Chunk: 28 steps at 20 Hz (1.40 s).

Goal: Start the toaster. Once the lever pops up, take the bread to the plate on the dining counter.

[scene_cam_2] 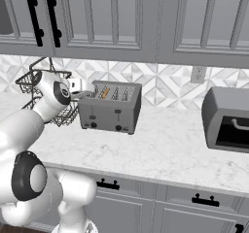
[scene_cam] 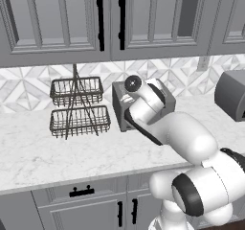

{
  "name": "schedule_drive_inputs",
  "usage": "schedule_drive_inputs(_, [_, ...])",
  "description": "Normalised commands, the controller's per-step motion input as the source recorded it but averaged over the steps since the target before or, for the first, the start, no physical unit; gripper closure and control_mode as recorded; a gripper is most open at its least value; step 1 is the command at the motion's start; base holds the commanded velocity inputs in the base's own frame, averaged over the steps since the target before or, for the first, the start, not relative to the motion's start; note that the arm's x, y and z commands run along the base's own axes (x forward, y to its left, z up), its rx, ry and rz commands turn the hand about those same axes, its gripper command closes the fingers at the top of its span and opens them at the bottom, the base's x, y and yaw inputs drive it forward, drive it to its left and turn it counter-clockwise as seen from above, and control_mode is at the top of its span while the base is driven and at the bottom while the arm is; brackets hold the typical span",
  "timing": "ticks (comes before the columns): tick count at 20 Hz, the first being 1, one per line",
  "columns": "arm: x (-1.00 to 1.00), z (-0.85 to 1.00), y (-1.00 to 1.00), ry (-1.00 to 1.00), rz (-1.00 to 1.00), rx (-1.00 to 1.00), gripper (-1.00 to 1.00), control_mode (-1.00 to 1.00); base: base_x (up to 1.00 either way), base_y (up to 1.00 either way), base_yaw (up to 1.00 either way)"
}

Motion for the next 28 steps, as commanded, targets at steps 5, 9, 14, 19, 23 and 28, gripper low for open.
schedule_drive_inputs(5, [0.0,0.0,0.0,0.0,0.0,0.0,-1.0,-1.0,0.0,0.0,0.0])
schedule_drive_inputs(9, [0.0,0.0,0.0,0.0,0.0,0.0,-1.0,-1.0,0.0,0.0,0.0])
schedule_drive_inputs(14, [0.0,0.0,0.0,0.0,0.0,0.0,-1.0,-1.0,0.0,0.0,0.0])
schedule_drive_inputs(19, [0.0,0.0,0.0,0.0,0.0,0.0,-1.0,-1.0,0.0,0.0,0.0])
schedule_drive_inputs(23, [0.0,0.0,0.0,0.0,0.0,0.0,-1.0,-1.0,0.0,0.0,0.0])
schedule_drive_inputs(28, [0.0,0.0,0.0,0.0,0.0,0.0,-1.0,-1.0,0.0,0.0,0.0])
